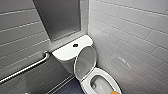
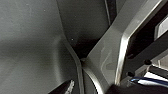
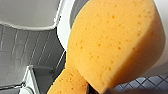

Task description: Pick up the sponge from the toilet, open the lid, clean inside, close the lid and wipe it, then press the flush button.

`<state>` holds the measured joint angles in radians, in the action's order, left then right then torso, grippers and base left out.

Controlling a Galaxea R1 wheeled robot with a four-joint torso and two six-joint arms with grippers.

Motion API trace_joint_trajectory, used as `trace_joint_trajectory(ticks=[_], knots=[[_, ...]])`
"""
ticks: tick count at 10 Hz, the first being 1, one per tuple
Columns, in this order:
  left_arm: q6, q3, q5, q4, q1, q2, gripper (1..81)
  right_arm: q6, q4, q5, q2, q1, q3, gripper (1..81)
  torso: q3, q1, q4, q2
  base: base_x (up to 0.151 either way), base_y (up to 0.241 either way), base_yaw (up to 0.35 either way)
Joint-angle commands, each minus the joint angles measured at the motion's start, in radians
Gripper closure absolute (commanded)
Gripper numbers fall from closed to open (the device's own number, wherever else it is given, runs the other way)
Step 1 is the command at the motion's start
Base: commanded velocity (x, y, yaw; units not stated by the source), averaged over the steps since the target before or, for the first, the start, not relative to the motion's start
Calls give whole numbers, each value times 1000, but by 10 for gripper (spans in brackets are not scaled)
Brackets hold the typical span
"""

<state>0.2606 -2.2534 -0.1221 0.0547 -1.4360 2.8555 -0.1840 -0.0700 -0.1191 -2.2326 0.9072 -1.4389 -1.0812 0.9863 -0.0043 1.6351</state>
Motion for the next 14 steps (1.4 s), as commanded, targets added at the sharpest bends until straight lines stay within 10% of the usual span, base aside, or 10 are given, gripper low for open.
trace_joint_trajectory(ticks=[1, 10, 14], knots=[[6, 9, -85, -3, -10, -2, 10, -8, -60, 154, -24, -199, -81, 811, 0, 0, 0, 0, 0, 0, 0], [17, -67, -82, -1, -39, 53, 10, -64, -76, 355, -231, -509, -308, 811, 0, 0, 0, 0, 0, 0, 0], [25, -130, -82, -1, -47, 90, 10, -71, -76, 357, -265, -563, -339, 811, -134, 0, 0, 0, 0, 0, 0]])
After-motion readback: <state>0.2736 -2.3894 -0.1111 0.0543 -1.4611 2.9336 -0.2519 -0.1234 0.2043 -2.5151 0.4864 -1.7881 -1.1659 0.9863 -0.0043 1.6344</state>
